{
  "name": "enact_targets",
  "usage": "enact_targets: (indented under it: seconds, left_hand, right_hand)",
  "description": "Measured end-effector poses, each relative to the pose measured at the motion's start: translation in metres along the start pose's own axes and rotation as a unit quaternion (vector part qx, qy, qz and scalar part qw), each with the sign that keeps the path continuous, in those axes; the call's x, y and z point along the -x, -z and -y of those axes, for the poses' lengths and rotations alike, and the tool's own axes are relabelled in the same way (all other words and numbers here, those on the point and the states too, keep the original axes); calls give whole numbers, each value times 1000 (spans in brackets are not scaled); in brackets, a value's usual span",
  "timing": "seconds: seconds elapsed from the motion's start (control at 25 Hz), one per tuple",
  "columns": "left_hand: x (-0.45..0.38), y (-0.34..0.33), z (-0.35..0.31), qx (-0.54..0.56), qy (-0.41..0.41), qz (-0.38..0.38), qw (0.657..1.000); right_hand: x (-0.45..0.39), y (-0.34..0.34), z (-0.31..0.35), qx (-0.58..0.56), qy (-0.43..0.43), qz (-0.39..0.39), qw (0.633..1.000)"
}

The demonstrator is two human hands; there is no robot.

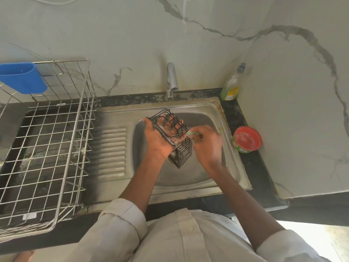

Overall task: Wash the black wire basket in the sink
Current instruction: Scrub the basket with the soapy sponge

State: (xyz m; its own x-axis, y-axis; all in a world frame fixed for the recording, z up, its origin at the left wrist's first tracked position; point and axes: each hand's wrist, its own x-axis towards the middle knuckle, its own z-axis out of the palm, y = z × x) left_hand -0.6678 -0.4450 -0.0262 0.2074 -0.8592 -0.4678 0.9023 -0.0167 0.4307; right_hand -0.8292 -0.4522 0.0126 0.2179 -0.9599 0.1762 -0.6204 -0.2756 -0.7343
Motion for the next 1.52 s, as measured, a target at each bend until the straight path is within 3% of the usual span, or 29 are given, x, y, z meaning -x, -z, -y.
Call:
enact_targets:
  seconds: [0.08, 0.2, 0.28, 0.4, 0.52, 0.6, 0.8, 0.96, 1.12, 1.24, 1.52]
  left_hand:
    - [1, -3, 5, -11, 0, -18, 1000]
    - [2, -8, 8, -13, -18, -74, 997]
    - [4, -8, 10, -20, -28, -83, 996]
    - [13, -8, 16, -33, -4, -62, 998]
    - [14, 2, 12, -25, -6, -27, 999]
    - [12, 6, 4, 2, -21, -23, 1000]
    - [19, 1, 10, -6, -8, -49, 999]
    - [20, 1, 15, 6, -23, -72, 997]
    - [22, -4, 19, -41, -14, -52, 998]
    - [16, -4, 19, -54, -9, -39, 998]
    - [14, -26, 28, -176, 54, 6, 983]
  right_hand:
    - [-3, -1, 8, -7, -15, -21, 1000]
    - [12, -12, 28, -19, 84, 67, 994]
    - [13, -12, 35, -53, 76, 80, 993]
    - [4, -7, 46, -93, 24, 102, 990]
    - [14, 1, 38, -14, 71, 148, 986]
    - [23, 8, 28, 2, 53, 168, 984]
    - [7, 11, 12, -36, -56, -14, 998]
    - [23, -1, 26, 4, 75, 30, 997]
    - [10, 6, 14, 18, -7, -26, 999]
    - [20, 4, 17, -5, 48, 18, 999]
    - [-60, -9, 31, -25, -26, -17, 999]
